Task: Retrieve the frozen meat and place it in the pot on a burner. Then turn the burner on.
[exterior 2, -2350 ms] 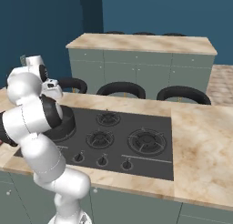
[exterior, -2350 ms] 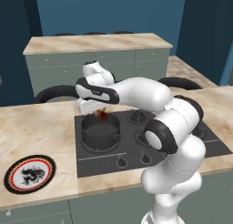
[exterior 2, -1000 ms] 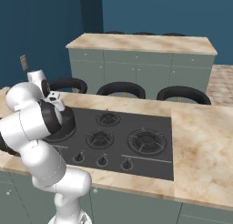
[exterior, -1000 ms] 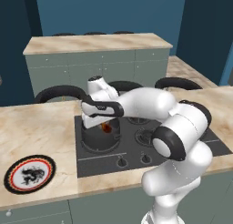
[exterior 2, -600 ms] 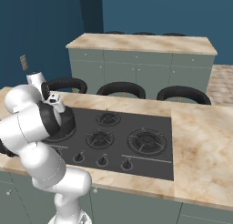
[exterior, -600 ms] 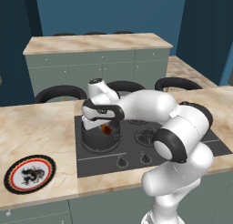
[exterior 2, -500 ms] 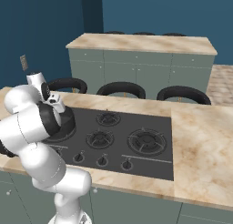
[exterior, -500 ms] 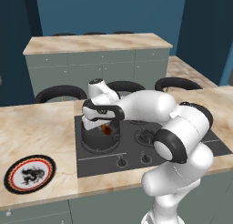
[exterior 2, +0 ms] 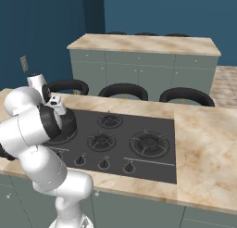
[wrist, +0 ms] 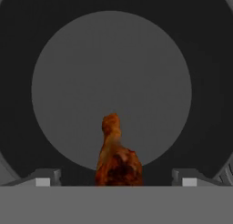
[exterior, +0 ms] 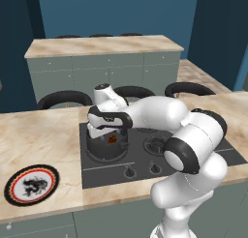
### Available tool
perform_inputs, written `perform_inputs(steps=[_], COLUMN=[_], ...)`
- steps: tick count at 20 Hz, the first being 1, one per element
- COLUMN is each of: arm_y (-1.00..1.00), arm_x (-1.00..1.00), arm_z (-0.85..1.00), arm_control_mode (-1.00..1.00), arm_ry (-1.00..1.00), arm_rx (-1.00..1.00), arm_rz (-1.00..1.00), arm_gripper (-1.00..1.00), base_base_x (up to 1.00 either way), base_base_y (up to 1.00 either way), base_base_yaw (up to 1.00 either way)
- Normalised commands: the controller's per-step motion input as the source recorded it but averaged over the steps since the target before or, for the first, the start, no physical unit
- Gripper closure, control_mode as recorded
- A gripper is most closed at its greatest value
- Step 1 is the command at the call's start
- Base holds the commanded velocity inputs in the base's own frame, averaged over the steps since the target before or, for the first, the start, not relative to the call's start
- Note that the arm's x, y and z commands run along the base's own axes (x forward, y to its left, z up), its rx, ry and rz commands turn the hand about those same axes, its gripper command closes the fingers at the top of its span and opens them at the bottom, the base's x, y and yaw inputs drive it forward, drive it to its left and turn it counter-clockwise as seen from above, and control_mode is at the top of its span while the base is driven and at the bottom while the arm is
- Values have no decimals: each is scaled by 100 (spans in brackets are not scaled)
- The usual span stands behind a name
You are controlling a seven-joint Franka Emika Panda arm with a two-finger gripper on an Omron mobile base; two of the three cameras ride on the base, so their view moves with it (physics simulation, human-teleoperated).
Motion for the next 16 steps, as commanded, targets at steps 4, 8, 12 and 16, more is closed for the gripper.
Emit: perform_inputs(steps=[4, 8, 12, 16], arm_y=[-13, -36, -29, -28], arm_x=[-4, -26, -57, -87], arm_z=[7, 35, 46, 45], arm_control_mode=[-100, -100, -100, -100], arm_ry=[0, 0, -3, -8], arm_rx=[5, 16, 13, 10], arm_rz=[0, 0, -1, -1], arm_gripper=[-100, -100, -100, -100], base_base_x=[0, 0, 0, 0], base_base_y=[0, 0, 0, 0], base_base_yaw=[0, 0, 0, 0])
